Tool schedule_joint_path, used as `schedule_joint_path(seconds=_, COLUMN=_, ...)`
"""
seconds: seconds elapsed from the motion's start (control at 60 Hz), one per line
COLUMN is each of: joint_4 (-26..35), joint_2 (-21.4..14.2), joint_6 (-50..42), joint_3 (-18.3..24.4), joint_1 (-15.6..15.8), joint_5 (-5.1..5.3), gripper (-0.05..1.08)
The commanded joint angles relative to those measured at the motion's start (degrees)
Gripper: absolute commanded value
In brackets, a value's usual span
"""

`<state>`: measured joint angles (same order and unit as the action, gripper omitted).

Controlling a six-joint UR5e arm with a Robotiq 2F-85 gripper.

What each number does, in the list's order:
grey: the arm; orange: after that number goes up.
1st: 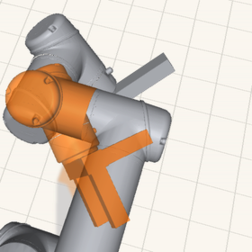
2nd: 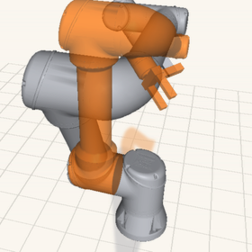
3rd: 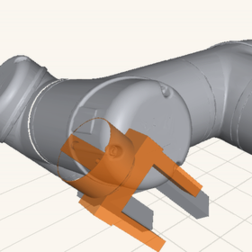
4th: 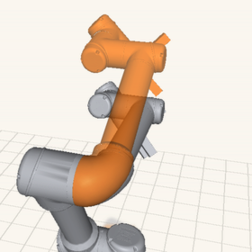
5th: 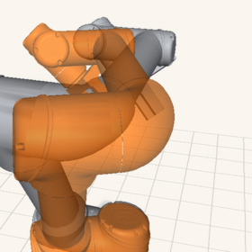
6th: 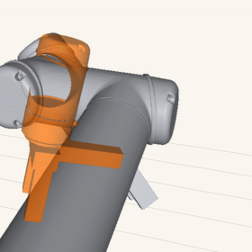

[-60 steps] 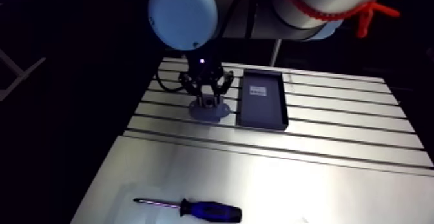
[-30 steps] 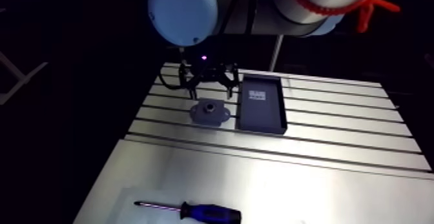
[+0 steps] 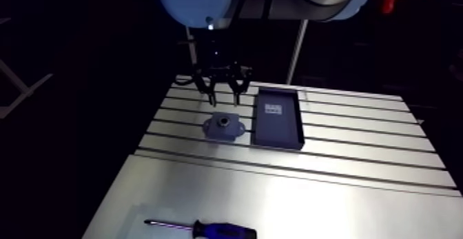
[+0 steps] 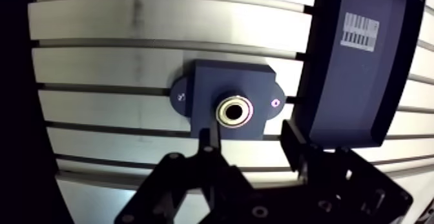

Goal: Pick up the bearing and press it into the housing until flush.

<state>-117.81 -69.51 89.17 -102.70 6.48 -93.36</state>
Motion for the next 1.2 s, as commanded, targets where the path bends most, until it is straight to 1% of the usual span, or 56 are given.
schedule_joint_path(seconds=0.017, joint_4=1.1, joint_2=0.6, joint_6=-0.5, joint_3=0.2, joint_1=0.0, joint_5=0.15, gripper=0.99)
schedule_joint_path(seconds=0.3, joint_4=-0.1, joint_2=1.4, joint_6=-0.4, joint_3=-0.3, joint_1=0.0, joint_5=-0.10, gripper=1.02)
schedule_joint_path(seconds=0.467, joint_4=-0.6, joint_2=1.4, joint_6=-0.5, joint_3=-0.4, joint_1=0.0, joint_5=0.06, gripper=1.02)
schedule_joint_path(seconds=0.667, joint_4=-1.0, joint_2=1.4, joint_6=-0.5, joint_3=-0.8, joint_1=0.0, joint_5=-0.02, gripper=1.02)
schedule_joint_path(seconds=0.733, joint_4=-2.1, joint_2=1.5, joint_6=-0.3, joint_3=-1.3, joint_1=0.0, joint_5=-0.02, gripper=1.01)
schedule_joint_path(seconds=0.8, joint_4=-3.7, joint_2=1.6, joint_6=0.0, joint_3=-1.8, joint_1=-0.1, joint_5=0.14, gripper=1.01)
schedule_joint_path(seconds=0.817, joint_4=-4.4, joint_2=1.6, joint_6=0.1, joint_3=-1.9, joint_1=0.0, joint_5=0.38, gripper=1.01)
schedule_joint_path(seconds=0.867, joint_4=-4.6, joint_2=1.6, joint_6=0.2, joint_3=-1.9, joint_1=-0.1, joint_5=0.56, gripper=1.01)
schedule_joint_path(seconds=0.883, joint_4=-4.7, joint_2=1.7, joint_6=0.2, joint_3=-2.0, joint_1=-0.1, joint_5=0.81, gripper=1.01)
schedule_joint_path(seconds=0.9, joint_4=-4.7, joint_2=1.7, joint_6=0.2, joint_3=-2.0, joint_1=-0.1, joint_5=0.81, gripper=1.01)
schedule_joint_path(seconds=0.917, joint_4=-4.7, joint_2=1.7, joint_6=0.2, joint_3=-2.0, joint_1=-0.1, joint_5=1.08, gripper=1.01)
schedule_joint_path(seconds=0.967, joint_4=-4.8, joint_2=1.8, joint_6=0.2, joint_3=-2.3, joint_1=-0.1, joint_5=1.36, gripper=1.01)
schedule_joint_path(seconds=1.133, joint_4=-4.8, joint_2=2.2, joint_6=0.2, joint_3=-2.6, joint_1=-0.1, joint_5=1.90, gripper=1.01)
schedule_joint_path(seconds=1.2, joint_4=-4.8, joint_2=2.2, joint_6=0.2, joint_3=-2.7, joint_1=-0.2, joint_5=1.91, gripper=1.01)
